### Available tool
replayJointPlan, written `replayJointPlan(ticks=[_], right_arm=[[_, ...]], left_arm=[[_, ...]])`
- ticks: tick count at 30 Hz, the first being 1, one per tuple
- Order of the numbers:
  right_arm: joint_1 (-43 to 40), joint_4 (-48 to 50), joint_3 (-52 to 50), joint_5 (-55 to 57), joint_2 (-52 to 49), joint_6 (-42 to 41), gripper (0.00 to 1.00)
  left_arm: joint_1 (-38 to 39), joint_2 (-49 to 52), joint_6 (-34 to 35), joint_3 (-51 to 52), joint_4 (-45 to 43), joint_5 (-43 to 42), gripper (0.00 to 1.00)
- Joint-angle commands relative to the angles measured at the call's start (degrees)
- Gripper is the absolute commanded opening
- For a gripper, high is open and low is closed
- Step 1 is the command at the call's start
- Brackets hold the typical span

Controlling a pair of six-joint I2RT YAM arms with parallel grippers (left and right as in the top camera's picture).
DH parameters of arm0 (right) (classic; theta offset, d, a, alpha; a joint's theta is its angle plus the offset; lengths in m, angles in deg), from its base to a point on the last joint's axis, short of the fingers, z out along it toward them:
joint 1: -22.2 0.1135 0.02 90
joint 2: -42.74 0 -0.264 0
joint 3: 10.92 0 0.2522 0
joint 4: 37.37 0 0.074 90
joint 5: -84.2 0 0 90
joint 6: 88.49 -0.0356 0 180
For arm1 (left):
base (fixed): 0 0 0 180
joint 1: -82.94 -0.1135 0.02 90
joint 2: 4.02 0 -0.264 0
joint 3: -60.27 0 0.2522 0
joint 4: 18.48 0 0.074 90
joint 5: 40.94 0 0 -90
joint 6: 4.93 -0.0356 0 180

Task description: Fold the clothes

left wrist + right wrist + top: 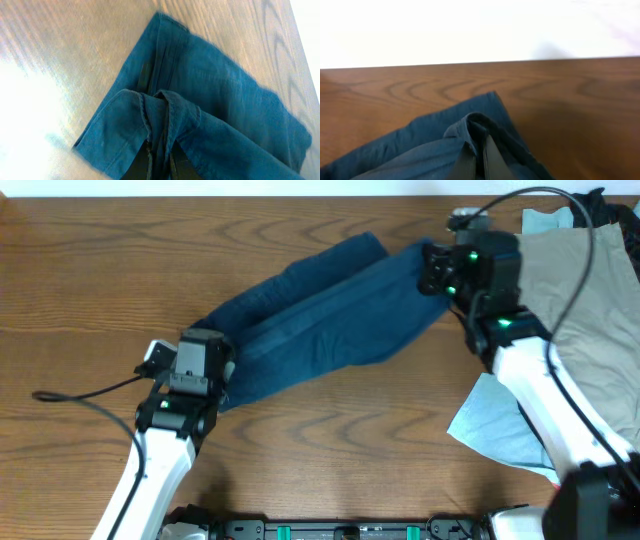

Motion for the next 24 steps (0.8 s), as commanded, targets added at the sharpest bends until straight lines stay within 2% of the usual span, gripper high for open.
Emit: replayJointPlan(ticks=[1,2,3,4,5,6,7,8,9,11,17,19,20,24], right_arm=[[1.2,4.8,1.3,3.6,-4.2,0.4,0.01],[1.6,6.7,1.3,3.6,-5.7,0.2,0.02],[2.1,8.8,1.3,3.6,-7.5,-0.4,0.08],[2.7,11.1,1.3,3.6,-9.4,-1.1,0.26],[3.3,13.4,1.3,3.6,-11.5,-1.8,0.6],[3.6,14.5,1.3,3.6,-12.6,-1.9,0.87],[3.9,15.1,1.3,3.6,-13.9,-1.9,0.99],[4.0,15.0,1.3,3.6,-14.7,-1.9,0.99],[4.0,14.1,1.3,3.6,-15.3,-1.9,0.99],[3.8,11.1,1.3,3.6,-15.5,-1.9,0.99],[3.0,3.3,1.3,3.6,-15.5,1.4,0.99],[3.0,0.1,1.3,3.6,-15.5,2.8,0.9],[3.0,-1.5,1.3,3.6,-15.5,3.4,0.8],[3.0,-5.3,1.2,3.6,-16.5,4.1,0.53]], left_arm=[[-1.9,4.3,0.4,-0.7,-4.2,4.4,0.06],[-2.3,5.9,0.0,-0.7,-6.7,4.4,0.06],[-2.6,7.3,-0.2,-0.7,-9.0,4.4,0.07],[-3.0,8.9,-0.6,-0.7,-11.8,4.4,0.08],[-3.6,10.8,-1.0,-0.7,-14.7,4.3,0.27],[-4.0,11.8,-1.0,-0.7,-16.3,4.3,0.4],[-4.8,13.1,-1.0,-0.7,-17.9,3.8,0.54],[-5.6,13.9,-1.0,-0.7,-18.8,2.9,0.66],[-6.4,14.5,-1.2,-0.7,-19.3,1.9,0.7],[-8.2,15.2,-1.5,-0.7,-19.3,-0.9,0.72],[-10.5,15.4,-9.2,-0.7,-17.8,-5.6,0.75],[-10.5,15.5,-9.5,-0.7,-15.2,-5.6,0.75],[-10.5,15.6,-9.5,-0.7,-13.6,-5.6,0.76],[-10.5,16.8,-9.5,-0.3,-9.8,-5.6,0.8]])
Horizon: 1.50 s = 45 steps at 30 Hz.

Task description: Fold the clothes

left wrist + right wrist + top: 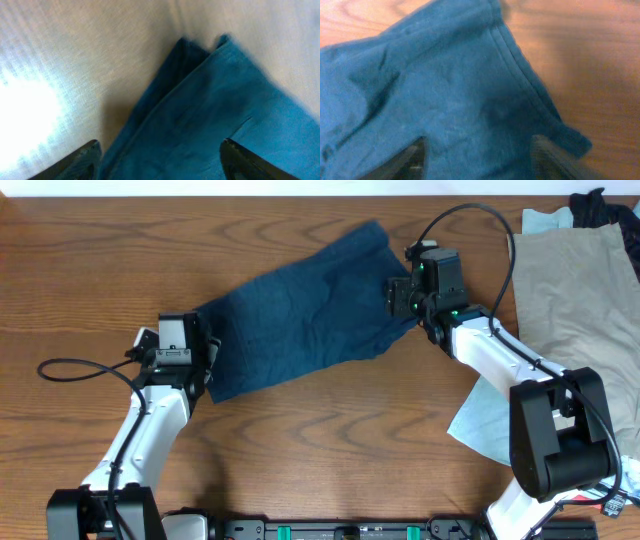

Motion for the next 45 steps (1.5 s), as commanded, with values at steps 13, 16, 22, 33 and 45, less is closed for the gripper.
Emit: replayJointPlan(ticks=[13,16,22,33,45], right_arm=[[-0.5,-16.2,0.6,1.4,-8.0,1.5,0.4],[-0.8,-23.2,0.6,4.9,-8.0,1.3,0.3],[-2.7,-36.2,0.6,19.1,-8.0,-7.2,0.25],[-3.4,-38.8,1.7,18.4,-6.1,-7.1,0.43],[-3.4,-38.4,6.2,8.9,5.6,-2.6,0.61]], left_arm=[[-0.2,7.5,-14.4,-0.1,-2.3,-4.5,0.93],[-0.2,7.5,-17.1,-0.1,-4.4,-4.5,0.93],[-0.2,7.5,-17.6,-0.1,-5.3,-4.7,0.94],[-0.2,11.1,-19.6,-0.1,-8.4,-17.1,0.93],[-0.2,16.3,-26.9,-0.1,-7.8,-33.3,0.06]])
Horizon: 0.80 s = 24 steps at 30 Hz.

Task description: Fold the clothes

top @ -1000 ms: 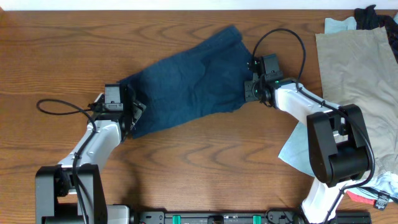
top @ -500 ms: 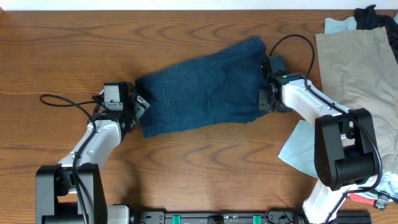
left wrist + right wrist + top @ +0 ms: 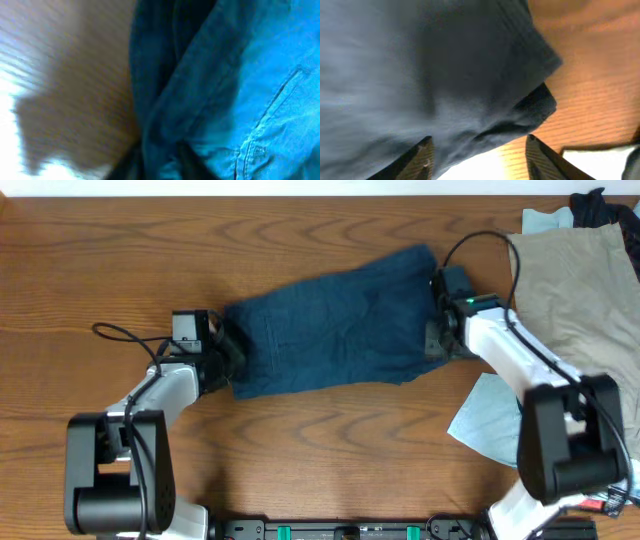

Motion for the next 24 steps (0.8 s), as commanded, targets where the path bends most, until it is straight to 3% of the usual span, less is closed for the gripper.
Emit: replayJointPlan(ticks=[1,5,9,16,20,24], right_arm=[[-0.4,1.8,2.0,-7.1,3.8,2.8,0.61],[-0.4,3.0,1.9,-18.6,3.7,4.4,0.54],[0.0,2.5,1.7,-30.0,3.0,7.8,0.39],[5.5,0.7,1.4,-34.1,-1.7,9.4,0.15],[11.1,1.6,1.4,-41.7,-6.5,11.2,0.14],[18.7,6.5,1.4,-49.2,-12.0,11.1,0.13]], left_arm=[[0.1,1.0,-4.0,1.0,2.2,-6.3,0.06],[0.1,-1.1,-7.0,0.6,7.1,-6.3,0.06],[0.1,-5.4,-10.2,-2.0,15.3,-4.0,0.06],[0.1,-14.9,-11.9,-12.8,34.2,-3.3,0.06],[0.3,-18.9,-11.8,-18.6,39.1,-4.1,0.06],[1.2,-21.4,-8.6,-20.6,38.7,-10.9,0.06]])
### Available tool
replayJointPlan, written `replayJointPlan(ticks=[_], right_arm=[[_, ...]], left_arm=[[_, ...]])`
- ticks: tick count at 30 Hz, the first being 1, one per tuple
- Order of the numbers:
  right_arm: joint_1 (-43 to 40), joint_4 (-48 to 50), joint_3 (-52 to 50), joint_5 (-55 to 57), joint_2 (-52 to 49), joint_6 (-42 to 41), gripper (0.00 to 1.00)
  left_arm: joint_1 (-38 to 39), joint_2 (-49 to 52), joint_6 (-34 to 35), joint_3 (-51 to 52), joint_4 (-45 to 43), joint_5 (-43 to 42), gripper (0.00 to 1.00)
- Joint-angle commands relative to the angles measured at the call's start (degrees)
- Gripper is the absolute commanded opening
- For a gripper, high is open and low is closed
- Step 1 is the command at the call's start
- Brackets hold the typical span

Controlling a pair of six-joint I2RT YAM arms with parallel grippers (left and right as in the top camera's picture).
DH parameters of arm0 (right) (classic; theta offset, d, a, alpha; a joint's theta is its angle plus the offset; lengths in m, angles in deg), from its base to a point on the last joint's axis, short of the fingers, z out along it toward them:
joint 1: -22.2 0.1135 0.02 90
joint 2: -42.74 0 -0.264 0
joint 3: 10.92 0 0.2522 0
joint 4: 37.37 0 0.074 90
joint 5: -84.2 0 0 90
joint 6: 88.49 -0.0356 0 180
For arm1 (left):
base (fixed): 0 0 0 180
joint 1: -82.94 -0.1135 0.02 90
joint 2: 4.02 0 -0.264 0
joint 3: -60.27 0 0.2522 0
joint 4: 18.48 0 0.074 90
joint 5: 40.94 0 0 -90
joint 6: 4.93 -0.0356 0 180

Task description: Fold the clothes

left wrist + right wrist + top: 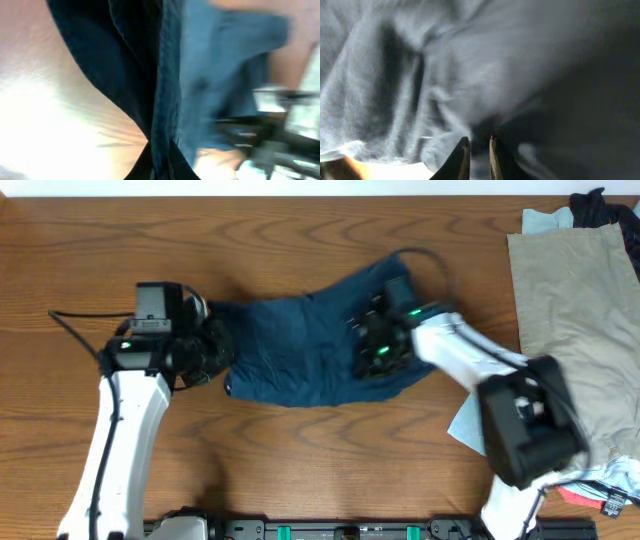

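A dark blue denim garment [300,345] lies rumpled across the middle of the wooden table [300,470]. My left gripper [215,352] is at its left end. In the left wrist view that gripper [161,162] is shut on a raised fold of the blue cloth [200,75]. My right gripper [372,358] sits over the garment's right part. In the right wrist view its fingers [479,145] stand close together, pinching the cloth [445,60], which fills the frame. The garment's right edge is hidden under the right arm.
A beige garment [570,290] lies at the right edge, with dark cloth [600,205] at the back corner. A light blue cloth [470,425] sits by the right arm's base. A black cable [75,320] trails from the left arm.
My right gripper was open at the garment's right edge; it is now further left over the garment and shut on cloth. The left gripper holds its fold higher, and the garment looks shorter and more bunched.
First both grippers held the garment by its ends, lifted and sagging. Then it lay spread flat with both grippers open beside its ends. Later the left was on the left edge and the right open at the right edge. Now both pinch cloth.
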Motion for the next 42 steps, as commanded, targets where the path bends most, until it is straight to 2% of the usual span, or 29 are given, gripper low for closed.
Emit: replayJointPlan(ticks=[1,6,8,10,12,13,14,19,24,31,38,42], right_arm=[[7.0,3.4,-0.3,-11.2,-4.4,1.4,0.13],[16.3,11.3,-0.3,-12.6,-9.3,-1.7,0.13],[18.0,13.5,-0.3,-9.4,-9.6,-3.6,0.14],[18.6,14.3,0.1,-4.8,-9.5,-6.0,0.17],[18.2,14.0,1.2,-3.5,-9.5,-6.1,0.27],[17.5,13.3,1.8,-3.1,-9.4,-6.1,0.34],[16.7,12.2,2.4,-2.8,-9.1,-6.1,0.37],[9.7,0.9,6.3,-0.8,-5.0,-3.2,0.43],[1.2,-10.4,7.1,6.3,1.1,1.0,0.5],[-9.8,-21.3,6.1,28.8,2.6,0.8,0.49],[-15.4,-15.7,-0.4,30.0,2.6,1.4,0.41],[-15.6,-9.7,-5.8,27.8,2.6,1.4,0.29]], left_arm=[[1.0,-1.9,2.0,-1.5,-1.0,-6.6,0.06],[1.0,-2.8,7.0,-1.5,-6.4,-11.4,0.06],[1.0,-2.9,8.0,-1.5,-8.5,-15.4,0.06],[1.0,-2.9,8.0,-1.5,-9.5,-17.3,0.06],[1.0,-2.9,7.9,-1.5,-9.3,-17.3,0.06],[1.0,-2.9,7.7,-1.5,-9.0,-17.2,0.06],[1.0,-2.9,7.2,-1.5,-8.7,-17.0,0.06],[1.0,-2.9,3.5,-1.5,-6.4,-16.8,0.06],[1.0,-2.9,2.6,-1.5,-5.3,-14.9,0.06],[1.0,-2.9,2.3,-1.5,-5.4,-12.3,0.06],[1.0,-2.9,2.3,-1.5,-6.8,-11.8,0.06],[0.9,-2.9,2.3,-1.5,-8.2,-11.2,0.06]])
